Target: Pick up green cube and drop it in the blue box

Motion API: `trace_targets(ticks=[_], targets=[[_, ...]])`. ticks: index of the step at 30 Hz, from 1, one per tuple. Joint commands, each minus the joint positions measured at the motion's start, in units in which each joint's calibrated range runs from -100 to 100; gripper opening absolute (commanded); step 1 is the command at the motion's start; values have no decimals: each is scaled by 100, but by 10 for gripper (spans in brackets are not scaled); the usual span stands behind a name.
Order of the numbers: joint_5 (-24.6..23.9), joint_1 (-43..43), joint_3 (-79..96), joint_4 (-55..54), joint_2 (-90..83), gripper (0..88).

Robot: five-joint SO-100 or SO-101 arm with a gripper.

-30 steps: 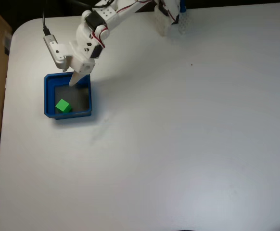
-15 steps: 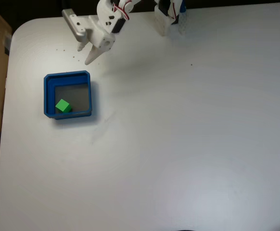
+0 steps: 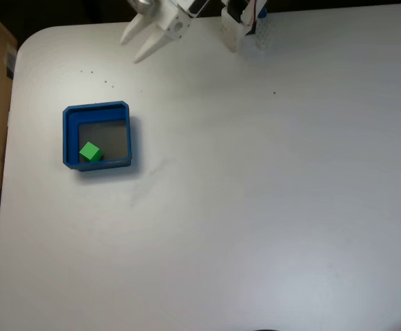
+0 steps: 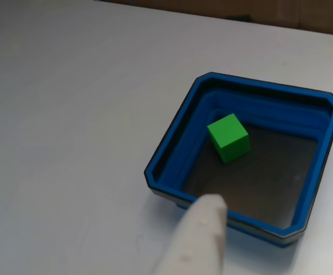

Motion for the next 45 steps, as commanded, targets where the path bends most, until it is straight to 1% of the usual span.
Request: trace_targets(ticks=[1,12,19,40,45], targets=[[24,-128,240,-140,-687,261],[24,-381,2191,-140,-2183,260],[24,-381,3302,-140,-2901,230],[34,-381,5452,-148,-4941,229],[259,-381,5876,-148,-5367,229]])
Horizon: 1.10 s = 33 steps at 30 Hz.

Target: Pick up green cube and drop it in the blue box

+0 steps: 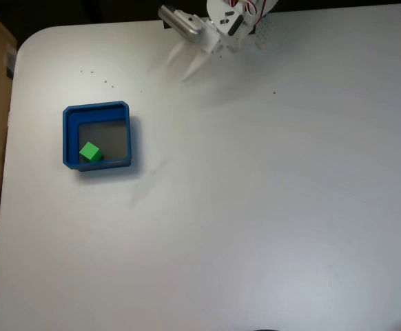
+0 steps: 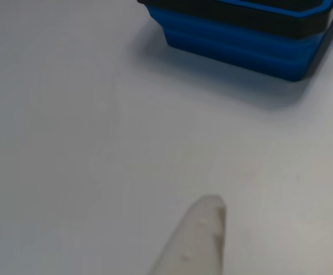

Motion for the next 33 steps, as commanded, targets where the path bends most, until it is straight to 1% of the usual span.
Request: trace_targets(ticks=[1,5,8,12,17,22,27,30,33], targets=[[190,-25,246,-140,-415,229],[259,-25,544,-230,-532,229],[366,-32,725,-642,-524,229],[503,-32,734,-873,-515,229],[508,-90,725,-955,-524,228],[650,-90,725,-1409,-515,228],[713,-90,734,-1384,-515,225],[713,-90,734,-1367,-515,199],[713,-90,734,-1359,-515,143]])
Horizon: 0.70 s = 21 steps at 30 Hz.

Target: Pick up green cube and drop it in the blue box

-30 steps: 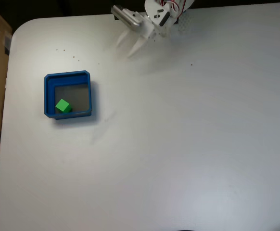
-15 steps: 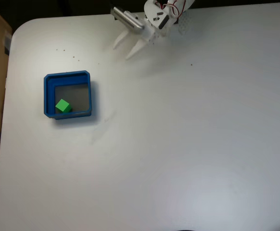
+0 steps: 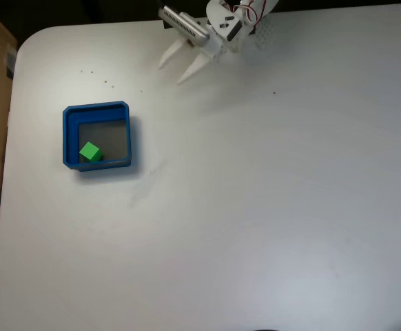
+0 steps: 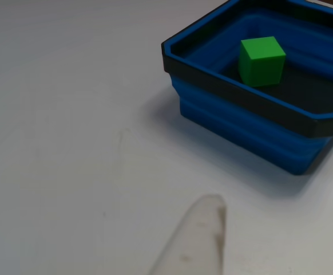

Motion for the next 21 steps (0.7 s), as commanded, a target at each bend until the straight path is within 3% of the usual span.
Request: trace_targets(ticks=[1,8,21], targets=[[20,-33,18,-113,-99,120],[20,-33,18,-113,-99,7],[20,-1167,18,-104,-99,6]])
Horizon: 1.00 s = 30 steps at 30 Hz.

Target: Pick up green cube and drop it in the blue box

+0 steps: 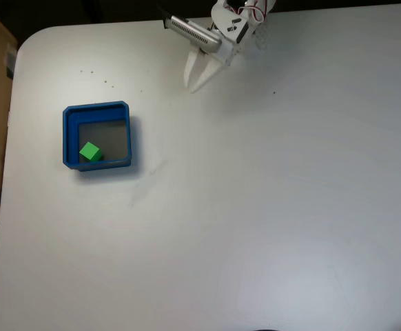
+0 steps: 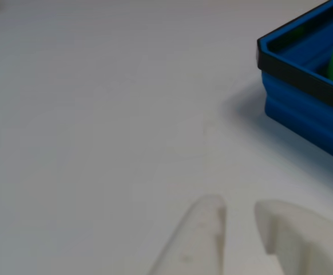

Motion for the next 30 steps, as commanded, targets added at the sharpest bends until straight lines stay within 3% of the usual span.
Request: trace_targets(ticks=[1,17,30], targets=[[20,-494,18,-104,-99,6],[20,-2235,18,-104,-108,6],[20,-2972,18,-104,-108,6]])
